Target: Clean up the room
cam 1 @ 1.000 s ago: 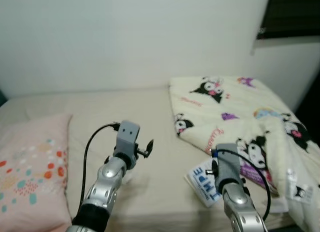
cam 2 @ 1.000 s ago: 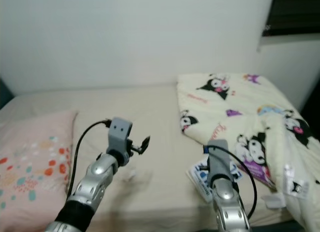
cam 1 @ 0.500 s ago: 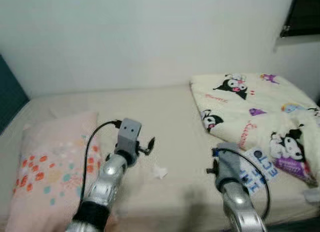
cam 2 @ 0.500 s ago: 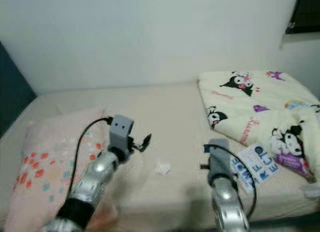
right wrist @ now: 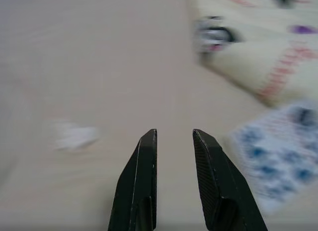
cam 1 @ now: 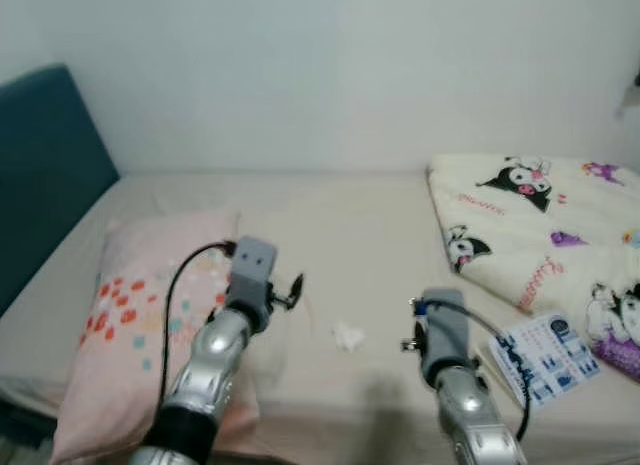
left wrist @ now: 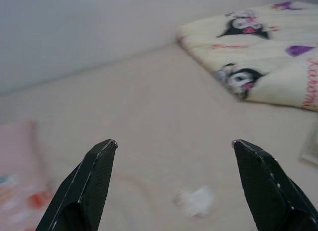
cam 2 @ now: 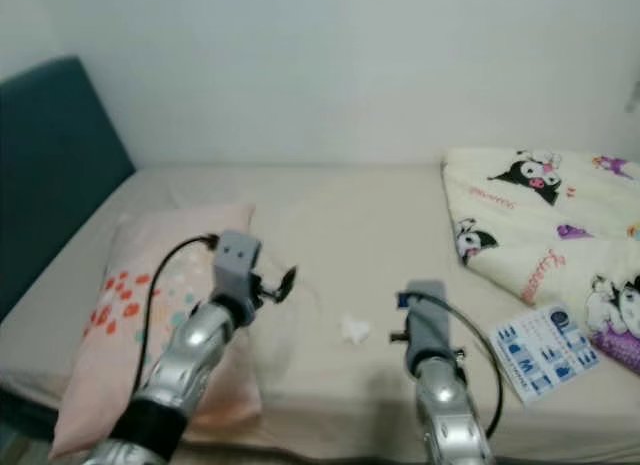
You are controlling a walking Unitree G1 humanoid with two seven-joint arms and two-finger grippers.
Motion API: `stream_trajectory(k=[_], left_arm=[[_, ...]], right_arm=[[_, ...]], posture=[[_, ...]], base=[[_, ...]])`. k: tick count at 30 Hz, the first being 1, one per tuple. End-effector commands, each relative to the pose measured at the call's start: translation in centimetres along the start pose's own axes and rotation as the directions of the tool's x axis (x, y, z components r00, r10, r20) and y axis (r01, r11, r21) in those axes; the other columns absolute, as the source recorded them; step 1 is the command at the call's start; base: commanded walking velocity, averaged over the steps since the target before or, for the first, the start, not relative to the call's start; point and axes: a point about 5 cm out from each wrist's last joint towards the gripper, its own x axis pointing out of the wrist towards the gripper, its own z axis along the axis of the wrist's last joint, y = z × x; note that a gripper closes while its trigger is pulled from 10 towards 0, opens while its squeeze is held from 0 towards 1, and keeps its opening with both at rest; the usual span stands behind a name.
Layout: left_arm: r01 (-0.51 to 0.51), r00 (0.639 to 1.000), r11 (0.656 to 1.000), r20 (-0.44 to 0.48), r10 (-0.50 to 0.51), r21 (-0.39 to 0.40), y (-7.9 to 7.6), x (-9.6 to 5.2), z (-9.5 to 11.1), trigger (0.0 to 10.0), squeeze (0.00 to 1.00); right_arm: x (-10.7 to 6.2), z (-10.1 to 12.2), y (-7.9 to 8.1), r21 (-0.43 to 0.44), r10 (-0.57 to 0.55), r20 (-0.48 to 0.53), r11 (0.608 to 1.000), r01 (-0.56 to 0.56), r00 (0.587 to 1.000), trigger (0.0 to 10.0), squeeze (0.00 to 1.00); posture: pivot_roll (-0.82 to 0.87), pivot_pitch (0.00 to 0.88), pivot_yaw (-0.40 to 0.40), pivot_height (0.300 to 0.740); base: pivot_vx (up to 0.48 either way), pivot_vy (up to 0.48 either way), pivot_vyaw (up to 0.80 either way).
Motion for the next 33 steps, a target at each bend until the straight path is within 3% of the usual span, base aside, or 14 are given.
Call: stream_trajectory(k=[1, 17, 22, 33], left_arm=[[-0.016, 0.999, 1.000, -0.033, 0.017, 0.020, 0.3, 0.0, -0.4, 10.0, 0.00], [-0.068, 0.995, 0.998, -0.075, 0.068, 0.010, 0.9, -0.4, -1.3, 10.0, 0.00], [-0.141, 0.982, 0.989, -0.123, 0.146, 0.047, 1.8, -0.5, -2.0, 10.0, 0.00], [-0.190, 0.977, 0.982, -0.094, 0.190, 0.013, 2.4, -1.0, -1.8, 10.0, 0.00]], right_arm=[[0.0, 0.1, 0.7, 0.009, 0.020, 0.004, 1.000, -0.020, 1.000, 10.0, 0.00], [0.4, 0.5, 0.7, -0.042, 0.038, 0.045, 0.998, -0.036, 0.998, 10.0, 0.00], [0.6, 0.8, 0.8, -0.048, 0.047, 0.050, 0.998, -0.045, 0.998, 10.0, 0.00], [1.1, 1.5, 1.0, -0.071, 0.077, 0.078, 0.995, -0.072, 0.994, 10.0, 0.00]], posture=[[-0.06, 0.000, 0.046, 0.732], [-0.06, 0.000, 0.053, 0.732], [-0.06, 0.000, 0.044, 0.732], [-0.05, 0.000, 0.022, 0.732]], base=[[0.000, 0.000, 0.00], [0.000, 0.000, 0.00], [0.000, 0.000, 0.00], [0.000, 0.000, 0.00]])
